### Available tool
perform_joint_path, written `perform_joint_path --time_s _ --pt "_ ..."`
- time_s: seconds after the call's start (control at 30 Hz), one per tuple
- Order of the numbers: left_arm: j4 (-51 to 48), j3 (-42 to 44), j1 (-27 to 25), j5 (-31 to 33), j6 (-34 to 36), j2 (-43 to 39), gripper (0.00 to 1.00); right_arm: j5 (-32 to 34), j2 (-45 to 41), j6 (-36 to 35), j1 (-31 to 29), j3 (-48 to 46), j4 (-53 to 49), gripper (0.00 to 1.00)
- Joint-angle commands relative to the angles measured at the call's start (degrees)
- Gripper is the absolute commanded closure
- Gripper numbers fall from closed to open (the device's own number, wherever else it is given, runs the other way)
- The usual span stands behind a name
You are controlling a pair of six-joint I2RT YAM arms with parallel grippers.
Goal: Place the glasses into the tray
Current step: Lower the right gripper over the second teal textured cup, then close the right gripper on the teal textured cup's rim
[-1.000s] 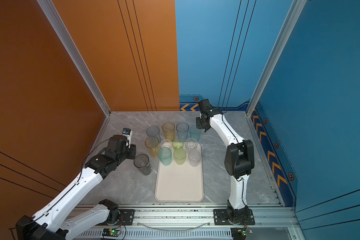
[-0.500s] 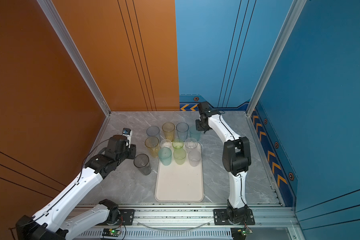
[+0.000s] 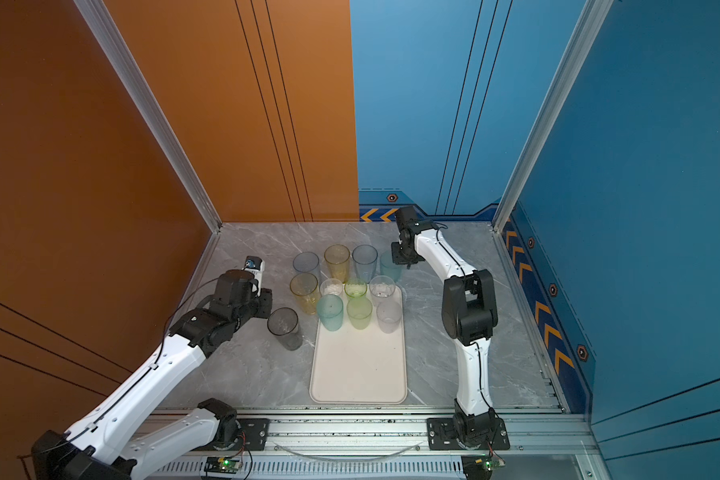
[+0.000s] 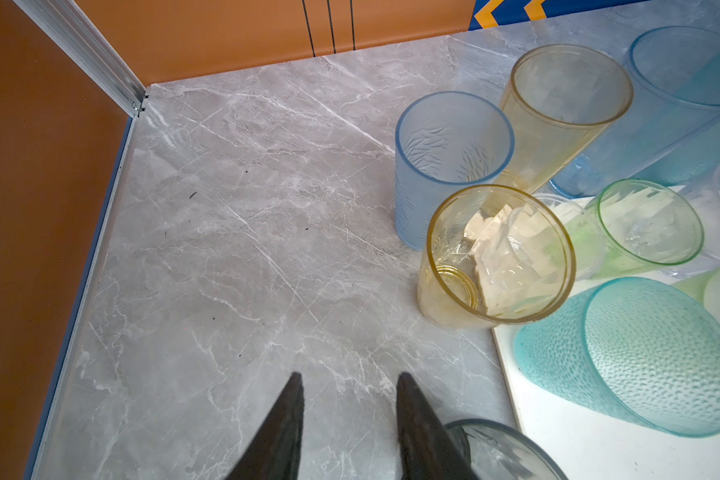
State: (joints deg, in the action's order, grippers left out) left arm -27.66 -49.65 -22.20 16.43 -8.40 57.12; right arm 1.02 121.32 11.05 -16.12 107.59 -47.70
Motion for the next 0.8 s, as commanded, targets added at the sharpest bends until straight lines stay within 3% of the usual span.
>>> perform_joint_path --time_s 0.0,0.77 --pt "-0.8 -1.3 -0.3 0.7 0.9 -0.1 0.62 -1.0 0.5 0.9 0.2 2.1 -2.4 0.84" --pt "-0.8 -1.2 0.0 0.4 0.9 0.2 0.62 0.4 -0.3 0.1 0.1 1.4 -2.1 0.98"
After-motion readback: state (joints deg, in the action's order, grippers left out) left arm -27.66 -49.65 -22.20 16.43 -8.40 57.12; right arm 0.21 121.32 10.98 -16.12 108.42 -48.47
